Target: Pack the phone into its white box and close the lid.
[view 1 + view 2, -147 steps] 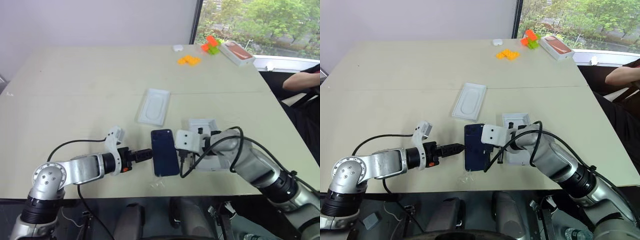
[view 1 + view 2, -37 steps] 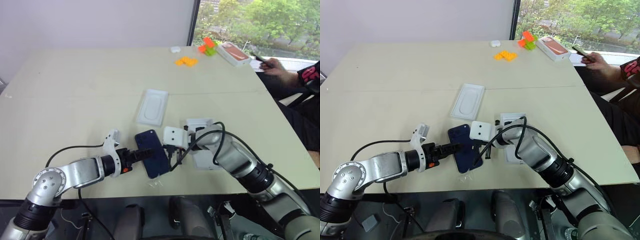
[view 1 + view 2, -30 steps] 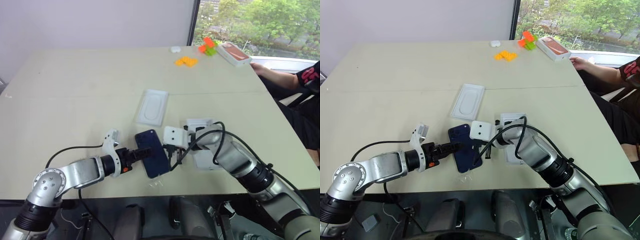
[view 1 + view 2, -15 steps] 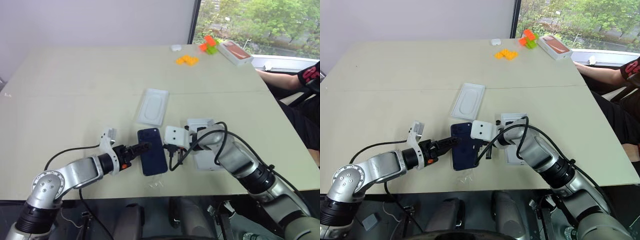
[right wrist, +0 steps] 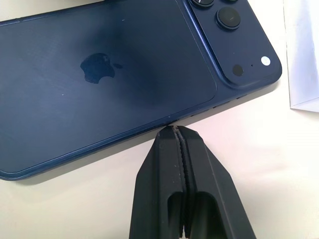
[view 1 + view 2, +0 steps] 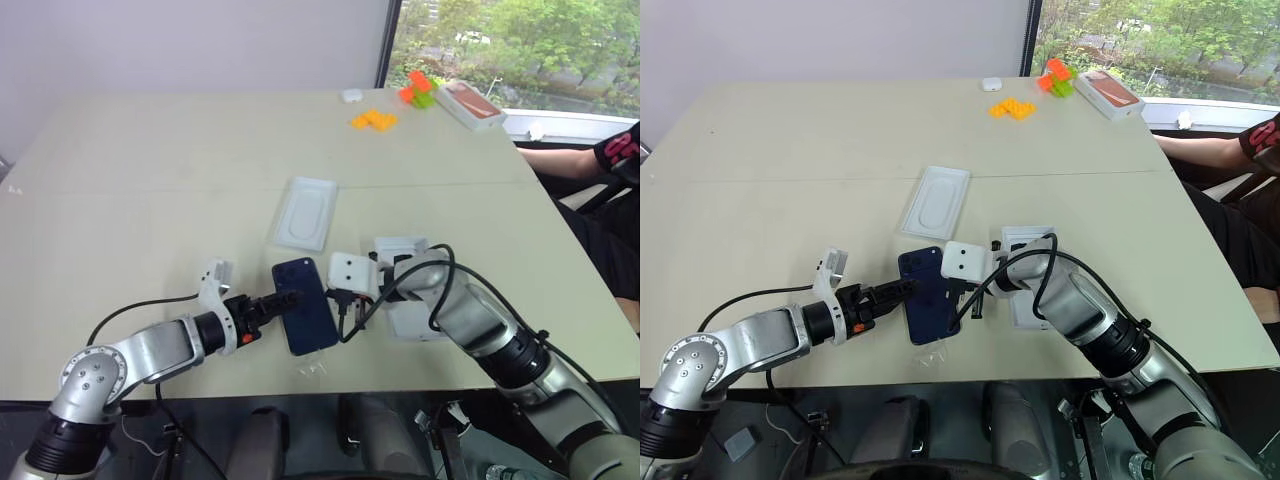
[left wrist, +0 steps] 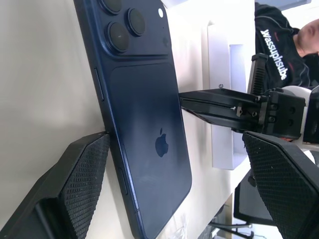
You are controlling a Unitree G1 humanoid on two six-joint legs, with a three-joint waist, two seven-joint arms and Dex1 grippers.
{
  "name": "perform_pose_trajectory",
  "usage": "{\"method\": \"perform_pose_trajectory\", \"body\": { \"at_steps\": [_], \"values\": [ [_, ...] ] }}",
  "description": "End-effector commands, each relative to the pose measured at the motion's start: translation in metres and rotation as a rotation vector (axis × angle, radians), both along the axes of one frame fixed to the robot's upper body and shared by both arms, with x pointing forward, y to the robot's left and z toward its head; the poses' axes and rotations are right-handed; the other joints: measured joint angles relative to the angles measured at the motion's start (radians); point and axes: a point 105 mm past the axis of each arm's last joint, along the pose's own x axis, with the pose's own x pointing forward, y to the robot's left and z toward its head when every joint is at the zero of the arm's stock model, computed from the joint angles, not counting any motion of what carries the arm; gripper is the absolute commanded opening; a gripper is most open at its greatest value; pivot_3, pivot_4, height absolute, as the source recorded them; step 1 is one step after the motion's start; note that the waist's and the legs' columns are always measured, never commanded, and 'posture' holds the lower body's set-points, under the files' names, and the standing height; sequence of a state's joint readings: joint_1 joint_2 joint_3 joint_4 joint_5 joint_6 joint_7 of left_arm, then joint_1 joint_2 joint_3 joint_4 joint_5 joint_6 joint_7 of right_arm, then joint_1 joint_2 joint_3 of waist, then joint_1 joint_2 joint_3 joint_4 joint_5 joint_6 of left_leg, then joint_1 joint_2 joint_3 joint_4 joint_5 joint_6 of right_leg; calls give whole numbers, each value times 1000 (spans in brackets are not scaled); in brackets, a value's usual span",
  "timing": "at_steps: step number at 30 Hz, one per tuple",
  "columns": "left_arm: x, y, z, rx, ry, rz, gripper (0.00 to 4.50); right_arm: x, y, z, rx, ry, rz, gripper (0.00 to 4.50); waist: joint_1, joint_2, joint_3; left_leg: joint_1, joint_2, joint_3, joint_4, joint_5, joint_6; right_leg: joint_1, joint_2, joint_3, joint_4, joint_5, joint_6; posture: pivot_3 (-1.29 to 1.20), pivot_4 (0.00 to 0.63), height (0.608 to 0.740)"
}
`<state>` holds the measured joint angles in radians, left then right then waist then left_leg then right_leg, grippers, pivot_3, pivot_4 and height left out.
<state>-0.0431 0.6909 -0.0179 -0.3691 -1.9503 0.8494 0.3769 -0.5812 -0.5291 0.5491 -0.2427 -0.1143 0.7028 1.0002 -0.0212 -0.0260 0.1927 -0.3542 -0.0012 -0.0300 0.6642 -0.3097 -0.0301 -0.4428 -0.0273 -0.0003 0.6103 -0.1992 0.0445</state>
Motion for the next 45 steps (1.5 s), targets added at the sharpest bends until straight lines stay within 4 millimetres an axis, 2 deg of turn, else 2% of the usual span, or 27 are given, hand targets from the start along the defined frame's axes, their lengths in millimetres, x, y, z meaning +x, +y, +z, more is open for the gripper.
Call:
{"method": "perform_pose_trajectory", "body": {
  "at_steps": [1, 11, 24, 45],
  "values": [
    [-2, 5, 3, 42, -25, -10, 4500, -14, 9, -11, -3, 48, 57, 46, 0, 0, 0, 0, 0, 0, 0, 0, 0, 0, 0, 0, 0, 0, 0, 0, 150, 740],
    [-1, 20, -7, 165, 13, 6, 4500, -9, 11, -10, 2, 25, 45, 46, -2, 0, 0, 0, 1, 0, -1, 0, 0, 0, 0, 0, 0, 0, 0, 0, 150, 740],
    [-4, -3, -1, 33, 18, -28, 4500, -12, 28, -13, -10, 31, 136, 46, 0, 0, 0, 1, 1, 0, -1, 0, 0, 0, 0, 0, 0, 0, 0, 0, 150, 740],
    [-11, -14, 7, -54, -15, -41, 4500, -14, 38, -20, -12, 66, 183, 46, -3, 0, -1, 5, 2, -1, -1, 0, 0, 3, 0, 0, 0, 0, 0, 0, 150, 740]
  ]
}}
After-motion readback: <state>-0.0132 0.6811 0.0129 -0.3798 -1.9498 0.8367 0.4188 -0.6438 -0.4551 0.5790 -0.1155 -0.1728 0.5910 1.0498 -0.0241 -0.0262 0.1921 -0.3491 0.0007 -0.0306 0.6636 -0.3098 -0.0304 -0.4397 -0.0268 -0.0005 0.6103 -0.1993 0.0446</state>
